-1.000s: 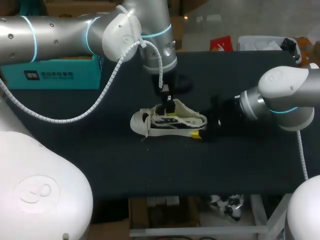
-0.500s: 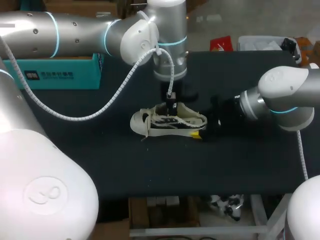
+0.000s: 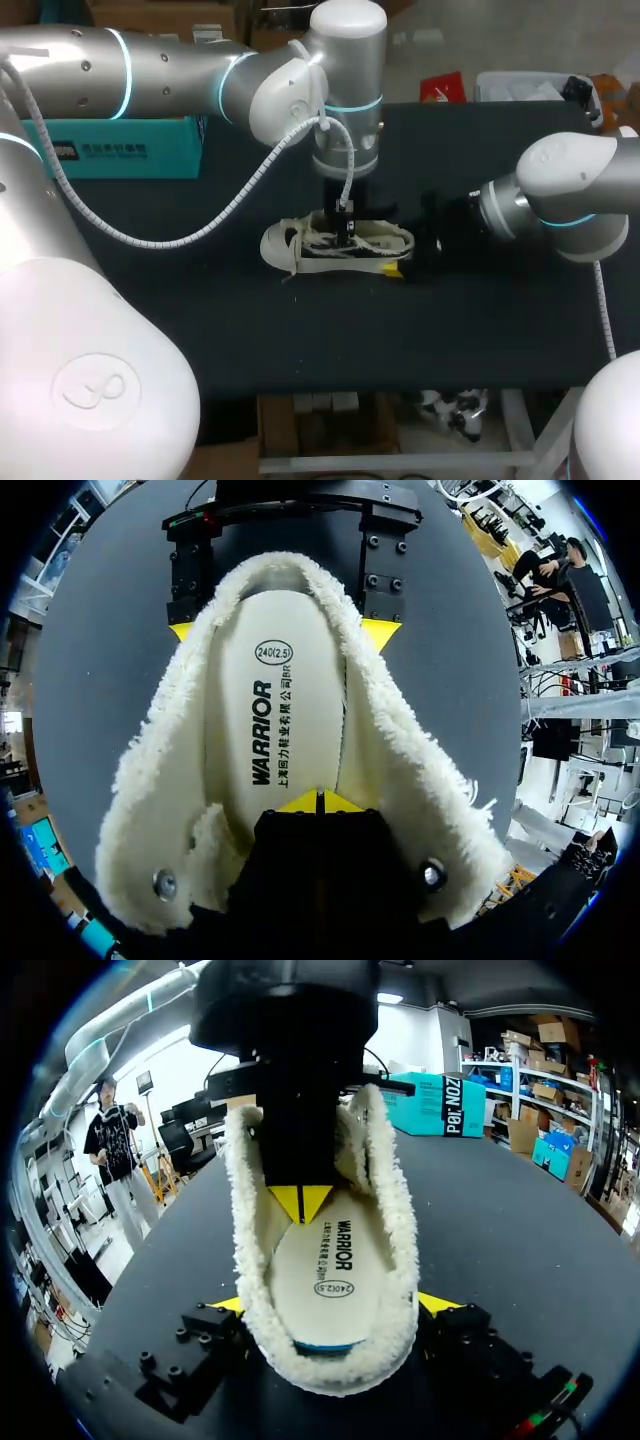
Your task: Open the shoe tongue, take the insole out of the shoe, put the insole back into the shoe, and pack the shoe into the shoebox
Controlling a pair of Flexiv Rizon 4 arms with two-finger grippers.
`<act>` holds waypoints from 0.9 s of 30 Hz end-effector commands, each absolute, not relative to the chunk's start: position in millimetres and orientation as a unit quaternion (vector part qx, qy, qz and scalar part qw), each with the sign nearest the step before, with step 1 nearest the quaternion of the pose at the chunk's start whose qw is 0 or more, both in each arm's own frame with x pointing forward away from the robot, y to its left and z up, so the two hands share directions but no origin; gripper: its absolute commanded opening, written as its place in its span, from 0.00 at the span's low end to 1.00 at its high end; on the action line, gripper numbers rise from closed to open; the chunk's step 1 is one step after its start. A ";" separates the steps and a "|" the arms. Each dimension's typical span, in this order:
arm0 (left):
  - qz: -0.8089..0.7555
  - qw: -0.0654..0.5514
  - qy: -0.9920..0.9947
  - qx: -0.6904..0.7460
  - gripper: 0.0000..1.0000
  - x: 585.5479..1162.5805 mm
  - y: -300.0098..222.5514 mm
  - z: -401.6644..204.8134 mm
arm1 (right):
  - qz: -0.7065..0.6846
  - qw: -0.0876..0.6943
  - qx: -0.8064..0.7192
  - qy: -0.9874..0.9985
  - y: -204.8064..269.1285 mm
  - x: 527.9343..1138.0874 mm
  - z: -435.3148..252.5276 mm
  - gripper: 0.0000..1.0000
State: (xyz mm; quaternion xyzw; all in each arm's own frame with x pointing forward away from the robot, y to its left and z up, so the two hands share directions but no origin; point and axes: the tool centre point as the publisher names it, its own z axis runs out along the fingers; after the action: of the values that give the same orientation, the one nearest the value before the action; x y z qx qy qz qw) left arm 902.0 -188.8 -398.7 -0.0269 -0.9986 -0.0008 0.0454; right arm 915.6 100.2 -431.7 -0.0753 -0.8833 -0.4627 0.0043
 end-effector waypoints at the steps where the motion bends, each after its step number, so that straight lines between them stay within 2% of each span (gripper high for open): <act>1: -0.002 0.022 -0.999 -0.023 0.00 893.7 -186.9 -414.3 | -0.463 0.004 -0.075 -0.883 100.8 915.1 -437.5 0.00; 12: -0.007 -0.023 -1.000 0.003 0.00 892.1 -178.0 -434.9 | -0.463 0.004 -0.075 -0.883 100.8 915.1 -437.5 0.00; 13: -0.008 -0.024 -1.000 0.005 0.02 892.9 -176.5 -435.0 | -0.463 0.004 -0.075 -0.883 100.8 915.1 -437.5 0.00; 15: -0.004 -0.027 -1.000 0.010 0.22 895.6 -173.3 -433.0 | -0.463 0.004 -0.075 -0.883 100.8 915.1 -437.5 0.00; 16: -0.001 -0.026 -1.000 0.011 0.23 896.9 -171.9 -431.5 | -0.463 0.004 -0.075 -0.883 100.8 915.1 -437.5 0.00; 27: 0.011 -0.020 -1.000 -0.002 0.22 897.3 -168.4 -440.6 | -0.463 0.004 -0.075 -0.883 100.8 915.1 -437.5 0.00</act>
State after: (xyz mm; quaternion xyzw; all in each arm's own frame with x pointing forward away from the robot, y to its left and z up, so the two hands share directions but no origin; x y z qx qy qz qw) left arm 903.9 -174.9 -400.3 -0.0013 -0.9998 0.0095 -0.0172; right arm 914.9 101.3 -431.9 -0.0750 -0.8831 -0.4631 0.0046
